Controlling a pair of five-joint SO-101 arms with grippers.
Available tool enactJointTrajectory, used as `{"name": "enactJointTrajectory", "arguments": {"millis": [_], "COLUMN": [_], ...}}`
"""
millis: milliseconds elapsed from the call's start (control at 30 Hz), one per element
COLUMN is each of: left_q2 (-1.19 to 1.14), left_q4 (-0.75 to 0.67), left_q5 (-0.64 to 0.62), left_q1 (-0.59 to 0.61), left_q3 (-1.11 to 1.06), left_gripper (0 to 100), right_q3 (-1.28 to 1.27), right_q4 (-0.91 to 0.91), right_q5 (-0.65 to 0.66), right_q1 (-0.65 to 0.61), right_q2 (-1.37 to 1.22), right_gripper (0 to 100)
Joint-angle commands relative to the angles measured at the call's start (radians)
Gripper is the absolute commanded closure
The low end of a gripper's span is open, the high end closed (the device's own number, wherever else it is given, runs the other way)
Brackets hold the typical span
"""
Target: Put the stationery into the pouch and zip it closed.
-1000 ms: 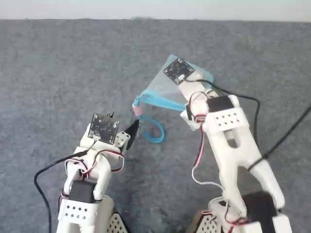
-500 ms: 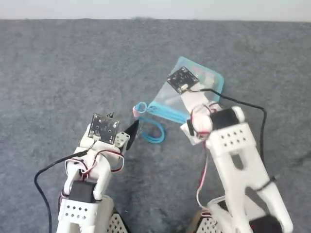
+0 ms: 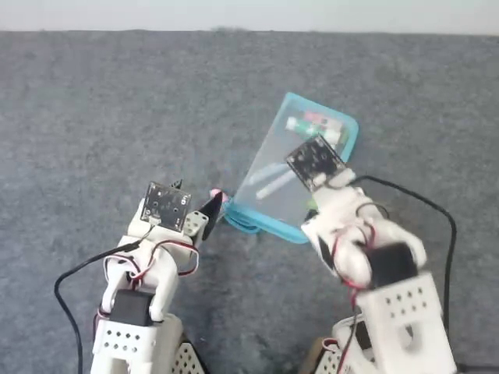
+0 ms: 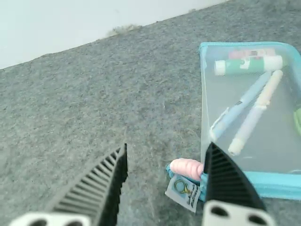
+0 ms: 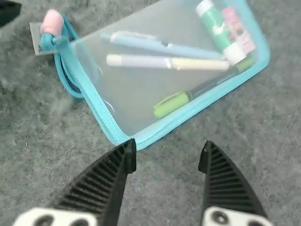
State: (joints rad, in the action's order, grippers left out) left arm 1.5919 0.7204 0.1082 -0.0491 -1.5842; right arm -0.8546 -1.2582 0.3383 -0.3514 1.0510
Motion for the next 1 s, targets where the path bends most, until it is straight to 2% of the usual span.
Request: {"name": "enactJointTrajectory", "arguments": {"millis": [0,200,433,533,667,867,967], "left_q2": [-0.003,-0.003,-0.003,-0.003,-0.003,-0.003,-0.003], "left_q4": [-0.015,0.086,0.183,0.236,0.264,0.261,0.259], "left_q5": [0.000,0.000,0.000,0.000,0.000,0.000,0.002], "left_q1": [0.005,0.100,0.133,0.144,0.270,0.476,0.517], "left_q3": [0.127,0.262,0.277,0.286,0.315,0.282,0.220], "left_gripper": [75,75,75,74,74,74,74], "right_q3": [-0.041,-0.203,-0.347,-0.434,-0.542,-0.591,-0.595], "right_q4": [-0.007,-0.005,-0.005,-0.005,-0.010,-0.005,-0.005], "right_q5": [-0.005,-0.005,-0.005,-0.005,-0.005,-0.006,-0.006], "right_q1": [-0.004,0.021,0.203,0.237,0.246,0.249,0.266], "right_q2": [0.133,0.323,0.567,0.661,0.768,0.763,0.763], "right_gripper": [78.3,78.3,78.3,78.3,78.3,78.6,85.4]}}
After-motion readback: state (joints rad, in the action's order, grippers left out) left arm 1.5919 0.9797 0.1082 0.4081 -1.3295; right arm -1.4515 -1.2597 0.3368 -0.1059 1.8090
